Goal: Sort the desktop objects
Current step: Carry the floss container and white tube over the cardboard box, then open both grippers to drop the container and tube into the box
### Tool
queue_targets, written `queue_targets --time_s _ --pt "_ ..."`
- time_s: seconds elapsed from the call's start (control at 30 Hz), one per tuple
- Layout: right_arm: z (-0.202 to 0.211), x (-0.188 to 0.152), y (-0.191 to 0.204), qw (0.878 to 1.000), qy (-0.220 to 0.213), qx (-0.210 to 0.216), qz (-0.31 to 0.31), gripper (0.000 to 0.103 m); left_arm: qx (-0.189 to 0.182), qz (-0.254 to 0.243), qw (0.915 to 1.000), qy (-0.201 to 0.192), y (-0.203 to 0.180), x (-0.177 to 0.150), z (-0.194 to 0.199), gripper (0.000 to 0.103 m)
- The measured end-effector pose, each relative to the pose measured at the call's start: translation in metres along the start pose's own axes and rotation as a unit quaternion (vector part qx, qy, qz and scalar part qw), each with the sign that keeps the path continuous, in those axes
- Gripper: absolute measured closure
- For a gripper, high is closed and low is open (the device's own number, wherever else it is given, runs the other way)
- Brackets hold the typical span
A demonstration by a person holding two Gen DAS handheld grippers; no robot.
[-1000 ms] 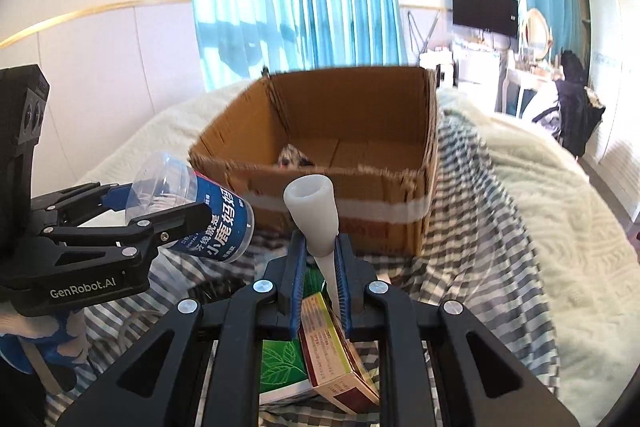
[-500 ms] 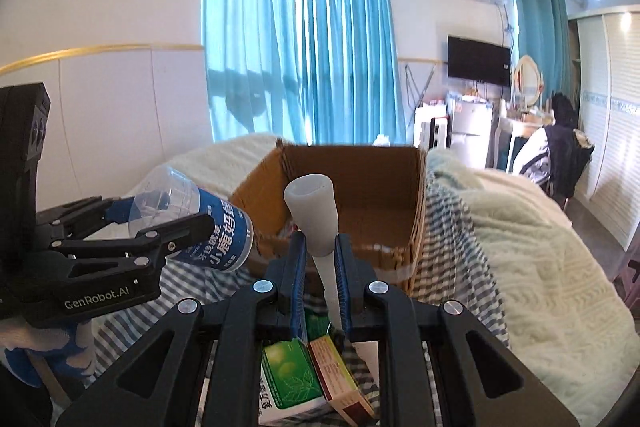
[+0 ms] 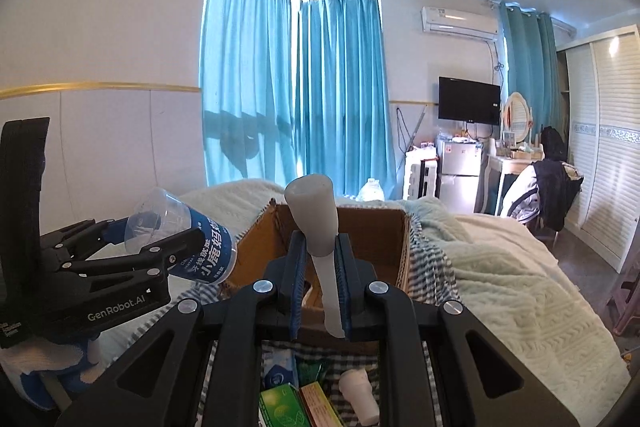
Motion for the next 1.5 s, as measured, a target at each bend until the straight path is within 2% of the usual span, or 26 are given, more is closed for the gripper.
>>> queue_targets --time_s 0.37,0.53,0.77,1.17,1.37,1.5 --pt "-0.016 0.035 0.009 1.000 -0.025 0.008 0.005 0.090 0.047 -0.021 0.9985 -0.020 0.013 0.035 -0.016 0.038" --pt "-0.026 0.048 0.009 0.999 -0.039 0.020 0.000 0.090 0.047 -0.024 0.9979 -0.036 0.017 0.043 -0.026 0.038" --pt "-0.056 0.050 0.007 0.999 -0.033 0.017 0.011 0.090 0.038 -0.018 0.9987 -0.027 0.021 0.046 -0.057 0.038" --pt "-0.129 0.036 -0.020 1.000 0.000 0.015 0.018 0.090 0.028 -0.021 0.9994 0.005 0.024 0.026 -0.125 0.038" --pt "-0.169 0.014 -0.039 0.999 0.028 0.013 0.011 0.090 0.030 -0.028 0.9986 0.034 0.026 0.003 -0.162 0.038" --pt "-0.195 -0.007 -0.055 0.998 0.059 -0.005 0.004 0.089 0.022 -0.029 0.9978 0.056 0.025 -0.015 -0.189 0.038"
Point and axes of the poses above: each gripper's, at about its wrist camera, not at the fingertips, and z roughly against the way its jaws point, y to its left, x to its top, the point moved 10 cm from there along -z, roughly the way its jaws point, and after that the axes turned 13 degrees about -z, right-handed, at the moved point
